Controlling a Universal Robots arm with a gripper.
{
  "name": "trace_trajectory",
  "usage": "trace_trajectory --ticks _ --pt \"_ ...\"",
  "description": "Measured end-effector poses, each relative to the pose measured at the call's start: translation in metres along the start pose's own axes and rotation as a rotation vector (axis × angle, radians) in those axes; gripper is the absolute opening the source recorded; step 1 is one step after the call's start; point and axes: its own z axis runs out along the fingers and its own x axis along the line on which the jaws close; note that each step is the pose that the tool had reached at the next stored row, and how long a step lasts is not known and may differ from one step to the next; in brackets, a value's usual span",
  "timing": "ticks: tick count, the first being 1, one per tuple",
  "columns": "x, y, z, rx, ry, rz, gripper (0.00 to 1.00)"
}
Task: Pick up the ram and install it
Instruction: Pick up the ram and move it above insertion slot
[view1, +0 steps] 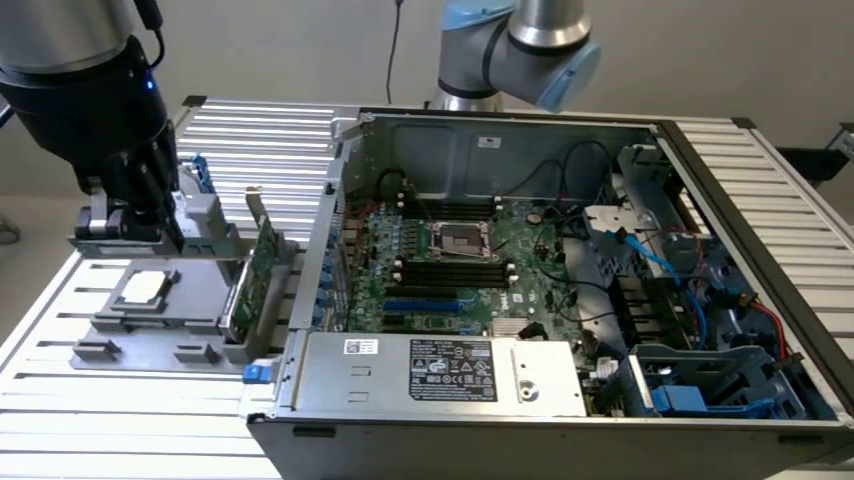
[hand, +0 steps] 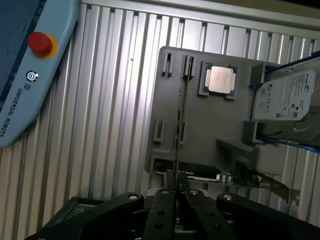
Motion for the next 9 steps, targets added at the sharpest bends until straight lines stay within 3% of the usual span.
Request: trace_trajectory --ticks 9 --pt "0.001 -0.0226 -0.0091 -0.0031 -0.0036 -0.007 0.14"
